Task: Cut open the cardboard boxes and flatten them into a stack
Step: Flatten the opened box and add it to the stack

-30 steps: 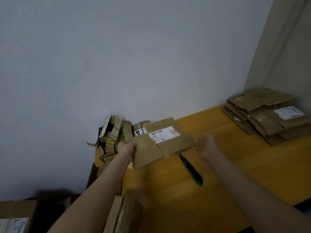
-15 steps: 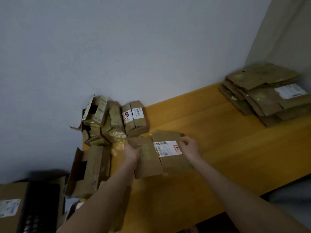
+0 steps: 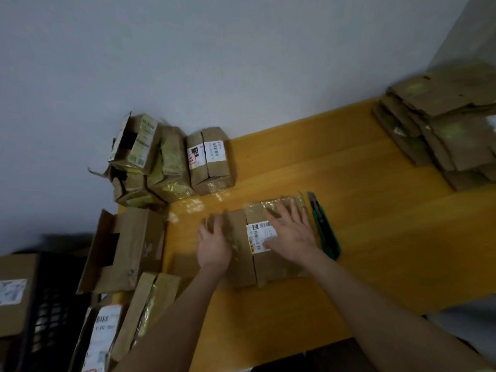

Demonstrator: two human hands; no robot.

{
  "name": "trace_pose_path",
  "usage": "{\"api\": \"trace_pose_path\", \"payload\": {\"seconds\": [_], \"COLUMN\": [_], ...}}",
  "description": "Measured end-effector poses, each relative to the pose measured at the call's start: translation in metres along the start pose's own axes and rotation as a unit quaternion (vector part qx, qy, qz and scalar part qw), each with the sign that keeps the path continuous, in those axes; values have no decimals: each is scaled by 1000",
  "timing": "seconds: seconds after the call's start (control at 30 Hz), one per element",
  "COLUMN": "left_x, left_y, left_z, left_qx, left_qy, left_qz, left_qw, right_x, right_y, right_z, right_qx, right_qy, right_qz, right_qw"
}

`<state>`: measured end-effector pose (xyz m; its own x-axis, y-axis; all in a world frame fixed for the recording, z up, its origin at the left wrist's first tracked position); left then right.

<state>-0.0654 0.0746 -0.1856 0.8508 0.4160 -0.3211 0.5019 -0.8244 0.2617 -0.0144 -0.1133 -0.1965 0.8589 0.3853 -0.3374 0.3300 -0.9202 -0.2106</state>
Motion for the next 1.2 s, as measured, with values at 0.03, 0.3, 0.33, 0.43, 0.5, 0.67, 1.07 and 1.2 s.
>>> {"api": "trace_pose_path", "payload": {"seconds": [0.03,0.3,0.33,0.43,0.5,0.67,1.07,1.2], "left_x": [4,12,13,15,11,16,23,16], "left_y": [0,-4,-5,-5,-5,-8,-9,-22], "left_z": [5,61,64,66,65,70,62,40], "left_qx": [18,173,168,157,153,146,144,54], "left_qy": [1,14,26,43,38,48,-47,-41], "left_qz": [33,214,216,223,227,229,230,111], "left_qw": [999,961,962,961,961,961,961,992], "right_x": [7,24,25,25,21,22,24,-5], "right_y": [-1,1,2,2,1,2,3,7], "right_z": [5,55,58,60,57,59,48,30], "right_qx": [-13,-66,-69,-72,-57,-72,-40,22], "right_qy": [-8,2,10,9,17,27,-8,15], "right_qz": [-5,-8,-5,-5,-6,-7,-5,58], "right_qw": [1000,998,998,997,998,997,999,998]}}
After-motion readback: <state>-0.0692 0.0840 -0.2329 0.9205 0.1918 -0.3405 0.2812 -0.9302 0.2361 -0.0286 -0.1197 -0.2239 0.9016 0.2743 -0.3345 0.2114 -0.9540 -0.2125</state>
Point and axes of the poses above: each hand's wrist, its own x-axis towards the middle knuckle, its own z-axis out of the palm, y = z × x, the point moved 2 cm from there along x, towards the middle knuckle, and after that the axes turned 1 degree about -z, right-handed, at the moved point
